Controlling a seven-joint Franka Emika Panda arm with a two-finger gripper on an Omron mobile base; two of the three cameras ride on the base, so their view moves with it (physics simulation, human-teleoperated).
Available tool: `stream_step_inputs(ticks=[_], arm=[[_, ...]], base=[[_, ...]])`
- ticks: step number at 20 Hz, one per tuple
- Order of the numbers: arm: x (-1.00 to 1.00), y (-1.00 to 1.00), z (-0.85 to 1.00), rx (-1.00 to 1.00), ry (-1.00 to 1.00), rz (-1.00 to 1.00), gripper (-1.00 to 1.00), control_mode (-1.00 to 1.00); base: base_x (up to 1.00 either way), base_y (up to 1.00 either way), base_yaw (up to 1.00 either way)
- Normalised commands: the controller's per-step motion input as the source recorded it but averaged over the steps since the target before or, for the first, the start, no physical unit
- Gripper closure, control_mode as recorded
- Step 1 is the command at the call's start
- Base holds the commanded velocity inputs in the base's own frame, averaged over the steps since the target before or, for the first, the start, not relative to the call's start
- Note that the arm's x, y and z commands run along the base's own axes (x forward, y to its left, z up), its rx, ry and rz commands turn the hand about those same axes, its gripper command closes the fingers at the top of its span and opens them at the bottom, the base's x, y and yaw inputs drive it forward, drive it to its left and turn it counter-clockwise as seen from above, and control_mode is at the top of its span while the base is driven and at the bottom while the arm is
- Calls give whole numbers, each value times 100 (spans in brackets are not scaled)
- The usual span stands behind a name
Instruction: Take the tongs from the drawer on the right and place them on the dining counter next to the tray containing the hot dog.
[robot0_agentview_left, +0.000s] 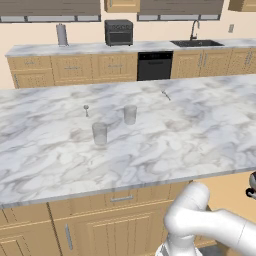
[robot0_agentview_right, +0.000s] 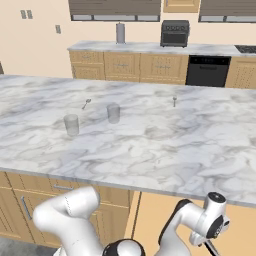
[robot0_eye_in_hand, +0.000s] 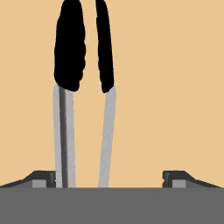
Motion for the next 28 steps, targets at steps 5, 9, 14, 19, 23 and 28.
stream_step_inputs(ticks=[5, 9, 14, 19, 23, 28], arm=[[0, 0, -18, 1, 1, 1, 100, -100], [-8, -4, -3, 2, 0, 0, 100, -100], [-29, 0, 46, 0, -3, 0, 100, -100], [-50, 3, 69, 0, -3, 1, 100, -100], [-56, 16, 56, 0, -4, 2, 100, -100], [-11, 44, 70, 0, -11, 1, 100, -100]], base=[[0, 0, 0], [0, 0, 0], [0, 0, 0], [0, 0, 0], [0, 0, 0], [0, 0, 0]])
